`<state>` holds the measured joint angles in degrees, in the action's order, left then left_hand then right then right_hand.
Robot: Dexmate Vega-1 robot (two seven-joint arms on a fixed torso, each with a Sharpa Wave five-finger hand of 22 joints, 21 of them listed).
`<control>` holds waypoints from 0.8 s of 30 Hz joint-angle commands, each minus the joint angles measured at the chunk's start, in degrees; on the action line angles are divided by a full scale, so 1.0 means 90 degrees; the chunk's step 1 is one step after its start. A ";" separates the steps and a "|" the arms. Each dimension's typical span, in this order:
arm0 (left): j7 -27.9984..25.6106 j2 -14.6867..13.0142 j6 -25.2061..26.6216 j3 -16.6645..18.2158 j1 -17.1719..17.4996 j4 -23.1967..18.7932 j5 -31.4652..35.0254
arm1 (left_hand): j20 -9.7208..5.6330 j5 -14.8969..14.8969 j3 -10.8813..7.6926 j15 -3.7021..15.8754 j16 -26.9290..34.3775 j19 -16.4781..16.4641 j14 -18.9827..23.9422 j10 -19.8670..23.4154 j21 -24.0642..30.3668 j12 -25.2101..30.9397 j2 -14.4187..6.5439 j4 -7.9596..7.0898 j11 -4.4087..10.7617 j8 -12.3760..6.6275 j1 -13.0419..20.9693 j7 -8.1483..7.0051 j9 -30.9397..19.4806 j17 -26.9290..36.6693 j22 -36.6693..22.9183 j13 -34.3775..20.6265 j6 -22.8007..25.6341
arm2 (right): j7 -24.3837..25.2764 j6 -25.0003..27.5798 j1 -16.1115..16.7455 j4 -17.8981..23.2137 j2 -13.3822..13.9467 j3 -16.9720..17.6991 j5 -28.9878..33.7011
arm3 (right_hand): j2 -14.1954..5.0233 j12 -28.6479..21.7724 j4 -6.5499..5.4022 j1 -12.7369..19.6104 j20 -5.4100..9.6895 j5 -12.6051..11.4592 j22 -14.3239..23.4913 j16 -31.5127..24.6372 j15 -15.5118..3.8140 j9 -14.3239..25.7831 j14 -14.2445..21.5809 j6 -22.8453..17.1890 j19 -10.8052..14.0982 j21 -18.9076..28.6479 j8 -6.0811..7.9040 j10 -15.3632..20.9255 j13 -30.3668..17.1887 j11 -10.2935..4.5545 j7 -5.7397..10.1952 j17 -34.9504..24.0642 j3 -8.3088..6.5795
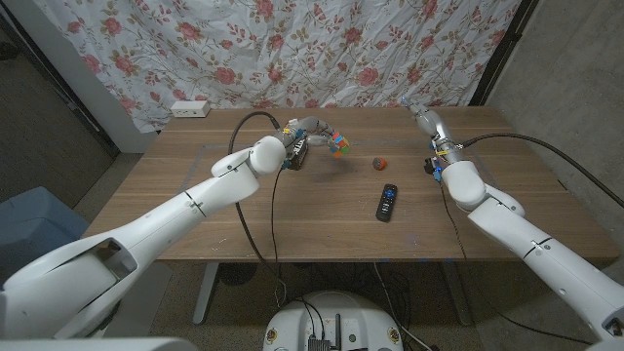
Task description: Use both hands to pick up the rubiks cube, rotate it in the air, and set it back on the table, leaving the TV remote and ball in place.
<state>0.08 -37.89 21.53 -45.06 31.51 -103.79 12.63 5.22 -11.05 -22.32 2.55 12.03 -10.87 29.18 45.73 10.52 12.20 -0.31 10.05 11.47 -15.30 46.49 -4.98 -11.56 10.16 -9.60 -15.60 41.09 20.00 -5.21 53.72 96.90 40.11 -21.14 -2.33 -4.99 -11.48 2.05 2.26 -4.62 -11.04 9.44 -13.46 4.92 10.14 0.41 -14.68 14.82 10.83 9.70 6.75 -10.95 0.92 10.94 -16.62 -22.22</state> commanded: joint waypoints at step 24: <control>0.1248 -0.0254 -0.0038 -0.0513 -0.0220 0.0060 0.1920 | -0.0010 -0.0016 0.0006 0.0673 -0.0053 0.0076 -0.0085 0.0099 0.0011 0.0020 -0.0106 -0.0052 0.0130 0.0003 0.0067 -0.0003 -0.0021 0.0017 -0.0022 -0.0008 0.0151 | -0.0587 -0.0785 -0.0003 -0.1040 -0.0469 0.0159 -0.1772 | -0.0129 -0.0009 -0.0084 -0.0079 -0.0013 -0.0028 0.0019 -0.0013 0.0071 0.0008 -0.0012 0.0073 -0.0023 -0.0019 0.0050 0.0042 -0.0017 0.0090 -0.0169 -0.0040 0.0055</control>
<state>8.39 -39.97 20.79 -48.88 29.58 -103.63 26.06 5.11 -11.04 -22.07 2.69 11.68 -10.34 28.67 45.74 10.52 12.18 -0.11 9.86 11.46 -15.03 46.69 -5.11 -11.60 10.15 -9.61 -15.56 41.40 17.04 -10.22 54.01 90.51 37.13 -19.92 -13.23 -4.99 -11.47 1.57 2.27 -4.61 -11.04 9.45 -13.46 5.23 10.14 0.73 -14.10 14.82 10.83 9.97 6.95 -10.95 1.35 9.92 -16.91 -21.75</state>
